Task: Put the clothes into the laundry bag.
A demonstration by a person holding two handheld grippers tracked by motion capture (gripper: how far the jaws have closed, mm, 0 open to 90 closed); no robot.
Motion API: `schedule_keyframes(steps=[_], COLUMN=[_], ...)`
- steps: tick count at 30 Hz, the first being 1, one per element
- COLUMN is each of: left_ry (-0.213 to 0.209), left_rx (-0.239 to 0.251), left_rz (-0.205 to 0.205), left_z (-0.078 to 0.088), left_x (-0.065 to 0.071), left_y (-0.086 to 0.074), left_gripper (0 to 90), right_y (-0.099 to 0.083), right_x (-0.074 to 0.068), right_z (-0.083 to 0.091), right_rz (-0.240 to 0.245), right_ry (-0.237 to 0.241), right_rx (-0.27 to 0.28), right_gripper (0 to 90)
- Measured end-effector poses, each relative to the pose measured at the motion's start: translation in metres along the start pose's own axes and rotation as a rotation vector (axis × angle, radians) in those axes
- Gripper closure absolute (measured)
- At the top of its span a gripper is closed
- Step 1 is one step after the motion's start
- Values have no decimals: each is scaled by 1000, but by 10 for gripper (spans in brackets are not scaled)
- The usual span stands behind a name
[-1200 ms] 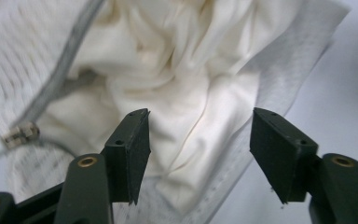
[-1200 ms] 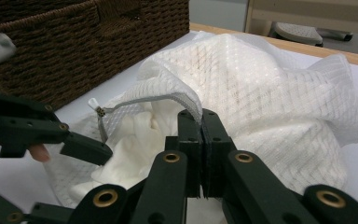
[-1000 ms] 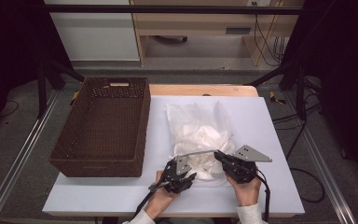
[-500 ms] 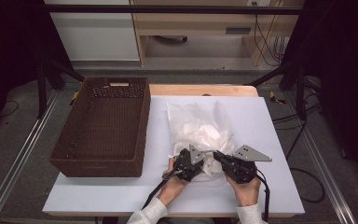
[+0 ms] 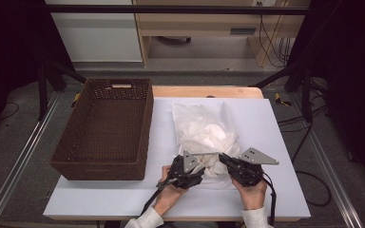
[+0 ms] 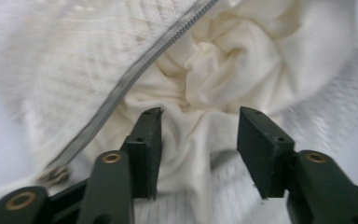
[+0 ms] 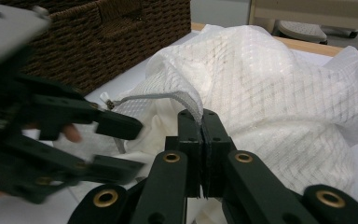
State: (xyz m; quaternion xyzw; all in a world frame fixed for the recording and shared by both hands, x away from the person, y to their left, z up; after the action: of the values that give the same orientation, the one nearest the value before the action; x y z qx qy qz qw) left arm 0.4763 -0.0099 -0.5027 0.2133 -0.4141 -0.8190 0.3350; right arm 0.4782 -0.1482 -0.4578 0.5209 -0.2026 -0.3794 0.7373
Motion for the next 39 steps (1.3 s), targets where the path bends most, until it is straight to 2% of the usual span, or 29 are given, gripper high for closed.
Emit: schedule_keyframes(steps=[2,5,7,8,10,13,14,16,18,19,20,22,23,26,29,31,32,34,35,37,39], left_ry=[1,29,59,63,51,39,33,61,37,22,11,-3,-27,-39,-52,-53,-44,-27,-18,-1,1], left_rx=[-4,-3,-26,-44,-75,-118,-131,-154,-159,-146,-139,-116,-107,-102,-98,-89,-75,-52,-46,-31,-65], left_rz=[-7,-9,-8,10,40,57,57,25,29,47,65,67,80,70,71,64,59,53,54,43,53], left_z=[17,35,41,43,44,39,35,29,24,21,19,18,18,19,20,23,26,30,32,34,29], left_x=[-5,-17,-27,-31,-37,-41,-41,-43,-43,-42,-42,-42,-40,-37,-34,-34,-34,-36,-36,-38,-39], left_y=[-3,-8,-14,-18,-30,-46,-50,-54,-57,-58,-58,-57,-57,-57,-56,-53,-51,-44,-41,-36,-40], left_gripper=[427,381,346,322,293,298,301,302,345,372,422,545,604,732,792,772,721,550,496,471,525], right_y=[0,0,0,0,1,1,0,0,0,0,0,-1,-1,-1,-1,-2,-2,-2,-2,-2,-2], right_x=[0,0,0,0,0,0,0,0,0,1,0,0,0,0,-1,-1,0,0,0,0,0], right_z=[0,1,1,1,2,1,1,1,2,1,1,0,0,-1,-2,-2,-1,-1,-1,-1,-1], right_rz=[3,3,3,4,5,6,7,8,8,8,7,11,10,10,15,14,14,10,10,10,11], right_ry=[-1,-3,-4,-5,-7,-7,-7,-8,-7,-8,-6,-10,-10,-13,-17,-19,-17,-15,-15,-15,-15], right_rx=[-1,0,-2,-2,-2,-3,-2,-4,-4,-3,-3,-6,-7,-6,-9,-14,-15,-14,-15,-16,-16], right_gripper=[889,889,889,888,888,888,888,888,887,886,885,883,881,868,865,879,881,884,884,885,885])
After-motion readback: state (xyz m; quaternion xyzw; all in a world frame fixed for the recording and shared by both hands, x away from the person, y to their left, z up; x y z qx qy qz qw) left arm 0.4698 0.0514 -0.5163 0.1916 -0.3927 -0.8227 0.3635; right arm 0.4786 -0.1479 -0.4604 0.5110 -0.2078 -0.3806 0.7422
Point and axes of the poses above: each handheld gripper's, and its own axes: z roughly backward along the jaws, y roughly out of its top, x roughly to its right, the point moved 8 cm from there along -z, roughly forward along the jaws, and after that the axes turned 3 degrees about y, right-handed, at the moved point
